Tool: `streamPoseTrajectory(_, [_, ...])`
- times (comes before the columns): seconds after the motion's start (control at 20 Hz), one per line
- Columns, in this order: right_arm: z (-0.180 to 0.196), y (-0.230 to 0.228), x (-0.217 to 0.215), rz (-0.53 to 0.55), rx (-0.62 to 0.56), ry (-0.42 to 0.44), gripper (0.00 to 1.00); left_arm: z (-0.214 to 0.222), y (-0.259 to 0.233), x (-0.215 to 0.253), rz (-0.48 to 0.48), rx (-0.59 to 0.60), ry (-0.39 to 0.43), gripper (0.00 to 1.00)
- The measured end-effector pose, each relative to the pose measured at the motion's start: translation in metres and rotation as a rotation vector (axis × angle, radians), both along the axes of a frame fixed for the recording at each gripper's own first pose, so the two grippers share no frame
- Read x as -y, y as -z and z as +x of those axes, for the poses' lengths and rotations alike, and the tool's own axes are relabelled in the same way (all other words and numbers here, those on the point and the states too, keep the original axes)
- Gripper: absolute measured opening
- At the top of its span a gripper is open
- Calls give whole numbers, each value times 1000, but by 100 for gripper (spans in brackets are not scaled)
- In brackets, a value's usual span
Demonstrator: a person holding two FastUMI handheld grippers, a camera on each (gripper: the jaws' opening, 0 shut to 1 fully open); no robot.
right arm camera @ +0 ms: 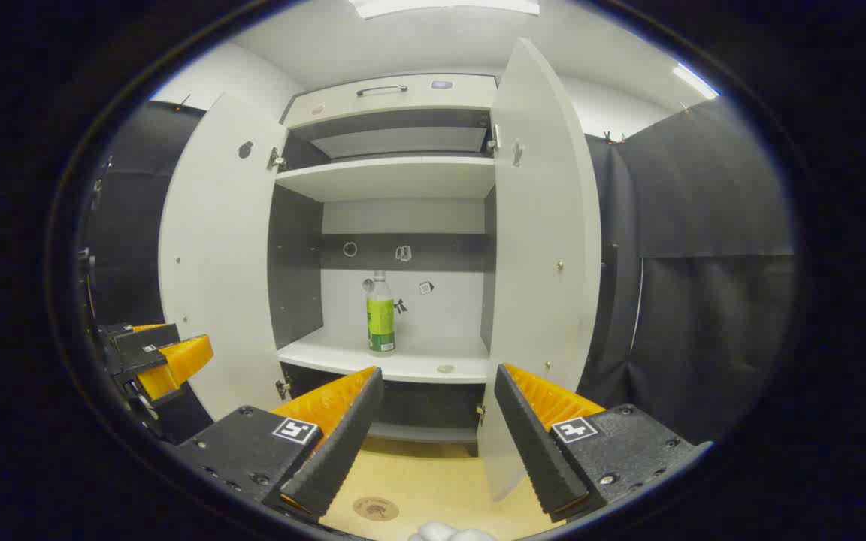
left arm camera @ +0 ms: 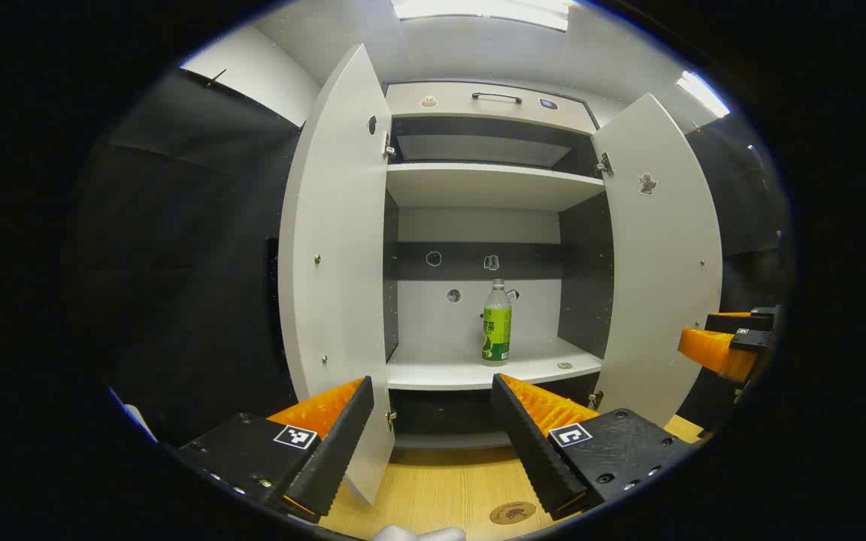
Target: Grasp the bottle in the cabinet with the left hand and place it on the coaster, then close the right door with the right hand and the left door with the left hand.
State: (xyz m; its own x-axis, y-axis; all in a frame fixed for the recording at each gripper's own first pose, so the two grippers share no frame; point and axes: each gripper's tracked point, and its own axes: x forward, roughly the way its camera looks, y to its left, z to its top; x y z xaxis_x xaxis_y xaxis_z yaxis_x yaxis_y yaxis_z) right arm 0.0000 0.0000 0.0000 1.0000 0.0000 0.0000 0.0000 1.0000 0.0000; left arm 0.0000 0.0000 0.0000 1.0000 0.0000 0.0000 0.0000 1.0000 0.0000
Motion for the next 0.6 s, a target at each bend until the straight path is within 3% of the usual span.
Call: streamPoseTrajectory(0.6, [13, 6, 9, 18, -4, -1, 98, 29, 2, 14, 18, -21, 18, 96])
